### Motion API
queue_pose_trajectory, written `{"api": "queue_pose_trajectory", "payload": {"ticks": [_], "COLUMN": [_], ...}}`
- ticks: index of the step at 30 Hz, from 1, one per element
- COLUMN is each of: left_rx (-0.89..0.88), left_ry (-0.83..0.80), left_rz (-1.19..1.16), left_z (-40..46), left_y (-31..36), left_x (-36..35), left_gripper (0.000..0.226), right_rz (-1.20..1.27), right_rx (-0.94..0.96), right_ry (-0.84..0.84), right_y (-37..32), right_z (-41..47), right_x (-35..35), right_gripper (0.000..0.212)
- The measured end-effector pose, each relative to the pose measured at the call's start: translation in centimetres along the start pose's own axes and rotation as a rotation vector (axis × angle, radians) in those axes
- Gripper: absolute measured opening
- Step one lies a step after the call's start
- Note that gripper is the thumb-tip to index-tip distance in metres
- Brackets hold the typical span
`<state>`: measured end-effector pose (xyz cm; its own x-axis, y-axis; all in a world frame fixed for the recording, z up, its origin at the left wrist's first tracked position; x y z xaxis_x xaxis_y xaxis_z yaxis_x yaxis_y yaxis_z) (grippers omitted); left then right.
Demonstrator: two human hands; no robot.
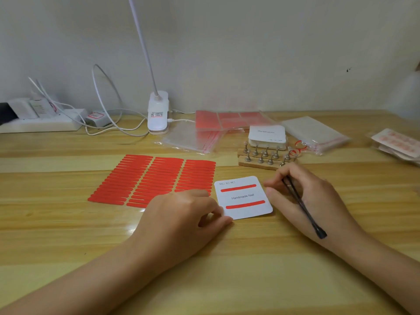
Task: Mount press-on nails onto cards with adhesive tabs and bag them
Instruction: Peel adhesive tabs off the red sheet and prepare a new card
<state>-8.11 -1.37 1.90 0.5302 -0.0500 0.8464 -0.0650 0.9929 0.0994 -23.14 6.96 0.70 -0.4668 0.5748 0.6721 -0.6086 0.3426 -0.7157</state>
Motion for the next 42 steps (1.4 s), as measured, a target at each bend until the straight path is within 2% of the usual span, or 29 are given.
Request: {"api": "queue_pose_trajectory", "payload": {"ticks": [10,12,15,17,20,23,29,31,33,35,37,42], "left_rx": [0.009,0.102,0.413,0.553,0.571,0.575,0.585,0.576,0.567,0.558,0.547,0.530], "left_ry": [0.001,0.062,0.242,0.183,0.033,0.046,0.046,0.022,0.001,-0.019,-0.043,-0.072], "left_rz": [-0.060,-0.213,-0.668,-0.933,-1.180,-1.198,-1.234,-1.221,-1.209,-1.216,-1.221,-1.233], "left_z": [-0.2,0.0,0.2,0.4,1.2,1.6,1.6,1.5,1.5,1.5,1.5,1.7], "left_y": [-0.3,-1.1,-3.2,-3.4,-1.9,-1.9,-1.7,-1.6,-1.5,-1.3,-1.1,-0.9], "left_x": [-0.3,0.2,0.3,-1.1,-2.7,-3.1,-4.2,-4.5,-4.6,-4.7,-4.7,-4.8], "left_gripper": [0.024,0.023,0.033,0.045,0.037,0.022,0.018,0.019,0.020,0.020,0.021,0.020], "right_rz": [0.545,0.641,0.751,0.783,0.755,0.698,0.654,0.622,0.563,0.479,0.437,0.327], "right_rx": [-0.091,-0.098,-0.092,-0.077,-0.044,-0.024,0.016,0.067,0.129,0.198,0.247,0.376], "right_ry": [-0.129,-0.089,-0.057,-0.056,-0.066,-0.043,0.243,0.271,0.221,0.165,0.144,0.174], "right_y": [0.7,0.8,0.8,0.5,0.0,-0.1,0.3,-0.1,-0.9,-1.8,-2.4,-4.0], "right_z": [0.7,0.8,0.7,0.5,0.1,-0.1,0.0,-0.2,-0.5,-1.0,-1.5,-2.3], "right_x": [0.0,0.4,0.7,0.7,0.6,0.7,3.3,3.8,3.4,2.6,2.2,2.1], "right_gripper": [0.028,0.029,0.030,0.029,0.030,0.029,0.012,0.026,0.043,0.049,0.044,0.009]}}
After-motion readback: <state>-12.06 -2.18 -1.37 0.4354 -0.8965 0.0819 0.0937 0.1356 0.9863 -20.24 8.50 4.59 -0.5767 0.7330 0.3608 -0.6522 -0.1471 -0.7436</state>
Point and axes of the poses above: each hand's wrist, its own z-axis towards the middle knuckle, its own x-axis out of the back of the hand, y = z × x, the point moved 8 cm from there along z, towards the middle knuckle, and after that the axes turned 13 degrees about -x, right-handed, at the moved point
